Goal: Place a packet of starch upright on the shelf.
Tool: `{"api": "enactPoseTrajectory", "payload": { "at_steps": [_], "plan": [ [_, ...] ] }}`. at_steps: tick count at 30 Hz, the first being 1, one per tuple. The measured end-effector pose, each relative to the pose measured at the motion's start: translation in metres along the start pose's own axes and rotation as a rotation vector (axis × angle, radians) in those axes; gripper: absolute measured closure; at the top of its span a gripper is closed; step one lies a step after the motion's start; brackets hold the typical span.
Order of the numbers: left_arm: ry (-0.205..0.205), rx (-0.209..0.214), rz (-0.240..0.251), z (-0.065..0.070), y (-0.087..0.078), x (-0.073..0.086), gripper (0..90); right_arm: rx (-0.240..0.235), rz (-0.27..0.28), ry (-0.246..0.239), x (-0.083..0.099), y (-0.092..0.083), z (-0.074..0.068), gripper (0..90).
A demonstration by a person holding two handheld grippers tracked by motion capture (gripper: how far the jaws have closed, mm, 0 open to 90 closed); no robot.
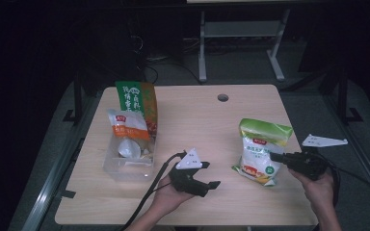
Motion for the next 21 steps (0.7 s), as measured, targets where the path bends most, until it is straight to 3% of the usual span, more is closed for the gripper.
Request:
{"api": "enactPoseTrajectory", "payload": {
  "at_steps": [9,21],
  "plan": [
    [0.001,0.057,0.003,-0.001,0.036,-0.026,33.5,-0.014,0.012,-0.060,0.001,-0.001,-0.004,87.3],
    [-0.040,0.074,-0.028,-0.016,0.078,-0.053,38.0,-0.024,-0.005,-0.096,-0.003,0.006,-0.006,87.1]
  ]
}}
Point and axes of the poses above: each handheld gripper's, and its own axes: y roughly forward along the jaws, x roughly out of its underside, z roughly to its right, the point moved 4 cm from there along y, roughly forward along the jaws, and after that the axes turned 10 degrees about -y, right-handed, at the moved point
